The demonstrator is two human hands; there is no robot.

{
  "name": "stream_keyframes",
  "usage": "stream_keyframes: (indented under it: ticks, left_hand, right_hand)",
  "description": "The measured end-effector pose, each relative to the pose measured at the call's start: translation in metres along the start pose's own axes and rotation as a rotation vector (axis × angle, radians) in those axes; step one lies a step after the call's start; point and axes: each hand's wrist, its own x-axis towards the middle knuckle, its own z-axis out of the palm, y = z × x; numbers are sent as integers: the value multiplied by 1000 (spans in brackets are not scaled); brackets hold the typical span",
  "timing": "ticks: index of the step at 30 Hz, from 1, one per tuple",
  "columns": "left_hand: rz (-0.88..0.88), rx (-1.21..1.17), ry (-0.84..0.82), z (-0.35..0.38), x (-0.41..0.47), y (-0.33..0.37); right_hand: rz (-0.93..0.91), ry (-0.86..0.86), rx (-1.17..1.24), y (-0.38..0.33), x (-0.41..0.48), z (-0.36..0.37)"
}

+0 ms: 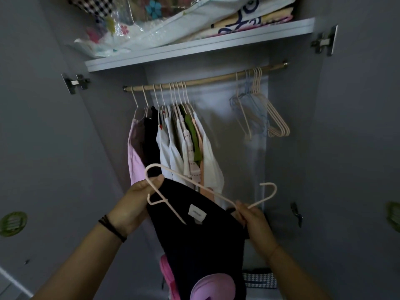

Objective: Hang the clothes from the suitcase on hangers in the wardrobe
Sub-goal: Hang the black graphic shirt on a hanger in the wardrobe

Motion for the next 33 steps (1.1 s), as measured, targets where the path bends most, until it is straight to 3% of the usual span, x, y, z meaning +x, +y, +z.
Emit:
stream_keyframes:
  ticks: [6,11,15,19,25,33]
  left_hand:
    - [51,180,257,-26,2,-37]
    - [103,346,463,-21,5,-58]
    - [116,316,443,-17,11,-50]
    - [62,137,320,-30,18,-30]
    - [178,265,469,-27,23,-20]
    - [182,369,586,-26,23,-28]
  right_hand:
    - [-167,-44,-335,-26,6,-19]
    - [-211,-47,-432,-41,5,-20]
    - [-353,-61,-487,-64,6,-10]
    - [-449,-106,-555,-88,9,-3]
    - [-441,-120,-698,-105,20,-6]
    - [-360,-68,-807,-83,27,-26]
